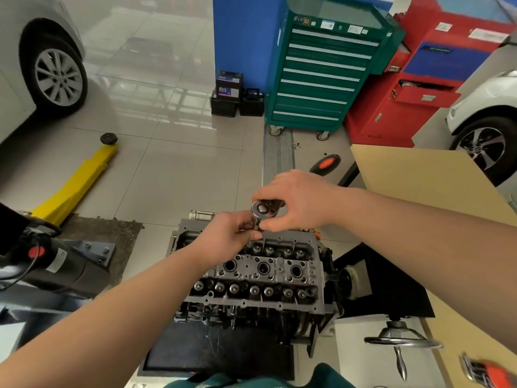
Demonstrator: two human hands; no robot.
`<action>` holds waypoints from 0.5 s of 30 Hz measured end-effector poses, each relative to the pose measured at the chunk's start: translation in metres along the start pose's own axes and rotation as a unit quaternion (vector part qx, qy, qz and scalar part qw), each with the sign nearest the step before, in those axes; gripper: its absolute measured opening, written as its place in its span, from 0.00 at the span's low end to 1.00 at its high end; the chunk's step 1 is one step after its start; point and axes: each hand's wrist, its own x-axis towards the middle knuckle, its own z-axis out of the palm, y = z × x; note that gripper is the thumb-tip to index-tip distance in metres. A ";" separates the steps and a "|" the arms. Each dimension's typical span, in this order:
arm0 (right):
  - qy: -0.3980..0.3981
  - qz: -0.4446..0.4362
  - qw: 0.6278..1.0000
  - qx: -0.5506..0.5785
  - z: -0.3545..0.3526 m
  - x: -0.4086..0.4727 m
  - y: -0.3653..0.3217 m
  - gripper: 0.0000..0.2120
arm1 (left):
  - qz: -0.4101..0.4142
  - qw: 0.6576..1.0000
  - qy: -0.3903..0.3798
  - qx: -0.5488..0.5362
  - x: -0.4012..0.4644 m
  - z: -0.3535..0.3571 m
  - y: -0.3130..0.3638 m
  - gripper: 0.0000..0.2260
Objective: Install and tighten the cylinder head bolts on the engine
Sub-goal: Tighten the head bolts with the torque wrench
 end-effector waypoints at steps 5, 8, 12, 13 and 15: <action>0.013 0.027 0.999 0.027 0.004 -0.005 0.007 0.25 | -0.004 1.000 0.007 -0.005 0.003 0.002 0.006 0.08; 0.018 0.041 0.998 0.038 0.006 -0.006 0.008 0.28 | -0.009 1.000 0.001 -0.020 0.006 0.001 0.008 0.05; 0.049 0.045 0.998 0.016 0.019 -0.013 0.003 0.26 | 0.008 1.000 0.015 0.010 -0.002 0.003 0.004 0.13; 0.054 0.037 0.998 0.009 0.021 -0.014 -0.001 0.27 | 0.010 0.999 0.021 0.027 -0.006 0.004 0.002 0.13; 0.050 0.017 0.999 0.002 0.022 -0.014 -0.005 0.29 | 0.021 0.998 0.038 0.045 -0.012 0.006 0.001 0.13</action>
